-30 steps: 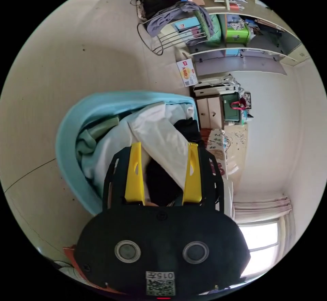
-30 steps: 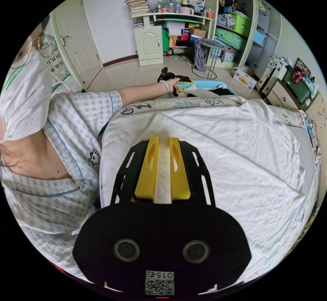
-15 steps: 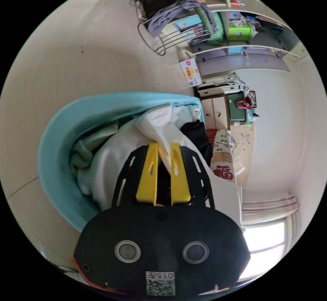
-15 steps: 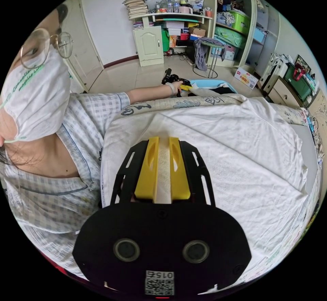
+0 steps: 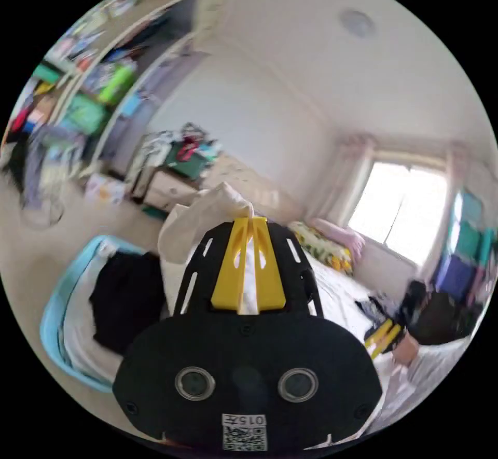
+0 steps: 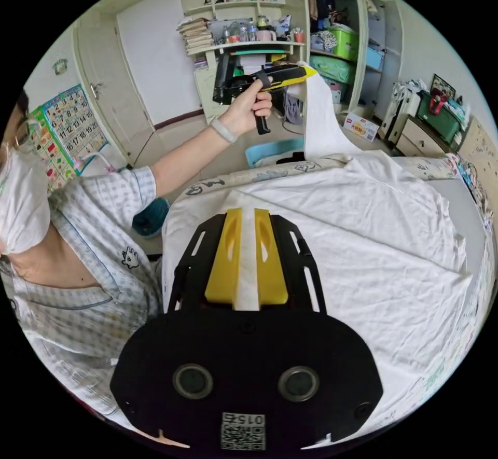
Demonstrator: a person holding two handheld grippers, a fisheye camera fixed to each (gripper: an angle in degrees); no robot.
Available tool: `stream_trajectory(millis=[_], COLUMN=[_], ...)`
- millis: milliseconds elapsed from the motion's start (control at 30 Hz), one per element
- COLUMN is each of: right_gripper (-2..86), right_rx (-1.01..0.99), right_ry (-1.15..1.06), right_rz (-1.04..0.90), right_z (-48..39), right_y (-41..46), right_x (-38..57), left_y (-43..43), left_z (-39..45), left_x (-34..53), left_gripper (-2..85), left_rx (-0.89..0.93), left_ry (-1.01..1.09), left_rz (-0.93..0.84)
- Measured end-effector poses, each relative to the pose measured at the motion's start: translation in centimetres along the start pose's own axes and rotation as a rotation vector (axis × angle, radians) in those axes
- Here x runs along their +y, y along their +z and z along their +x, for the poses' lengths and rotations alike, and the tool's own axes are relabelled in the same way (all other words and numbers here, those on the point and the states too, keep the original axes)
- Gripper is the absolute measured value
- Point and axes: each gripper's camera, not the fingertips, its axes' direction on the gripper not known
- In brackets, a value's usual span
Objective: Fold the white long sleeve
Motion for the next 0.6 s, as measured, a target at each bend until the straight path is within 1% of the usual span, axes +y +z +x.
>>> stream_trajectory(millis=[33,67,100,167,200,267,333,400,433,533,600], right_gripper=[6.1,6.4,6.5,6.3,6.0,5.3,6.0,6.8,7.3,8.3,8.4], right_rx=[-0.004,0.03,0.062,0.233,0.28,0.437,0.486,0.456,0.407,0.28,0.24], right_ry=[0.004,0.008,0.015,0.062,0.078,0.152,0.19,0.164,0.131,0.012,-0.04], right_rz=[0.053,0.112,0.143,0.286,0.324,0.416,0.434,0.408,0.358,0.246,0.203], right_z=[-0.3,-0.9,-1.2,-2.2,-2.3,-2.0,-1.0,0.2,1.2,3.3,4.7], right_y=[-2.6,-5.3,-6.6,-10.9,-11.6,-13.3,-13.2,-12.2,-11.1,-8.1,-6.6], right_x=[1.5,3.5,4.6,9.7,11.0,15.3,17.2,17.8,17.4,15.4,14.2], left_y=[2.8,5.7,7.3,13.2,14.4,18.9,21.5,23.1,24.0,24.9,25.5], left_z=[6.1,11.7,14.2,21.6,22.9,26.5,28.7,30.1,30.8,32.8,34.1], left_x=[-3.2,-5.8,-6.8,-8.5,-8.4,-8.1,-8.4,-10.2,-11.7,-14.5,-15.9], left_gripper=[-0.3,-0.1,0.0,0.3,0.3,0.5,0.5,0.5,0.5,0.5,0.6], left_rx=[0.09,0.188,0.243,0.43,0.454,0.454,0.464,0.542,0.568,0.589,0.575], left_ry=[0.161,0.318,0.389,0.571,0.601,0.72,0.854,0.915,0.935,1.072,1.144], left_rz=[-0.041,-0.123,-0.183,-0.37,-0.402,-0.56,-0.674,-0.714,-0.731,-0.724,-0.717])
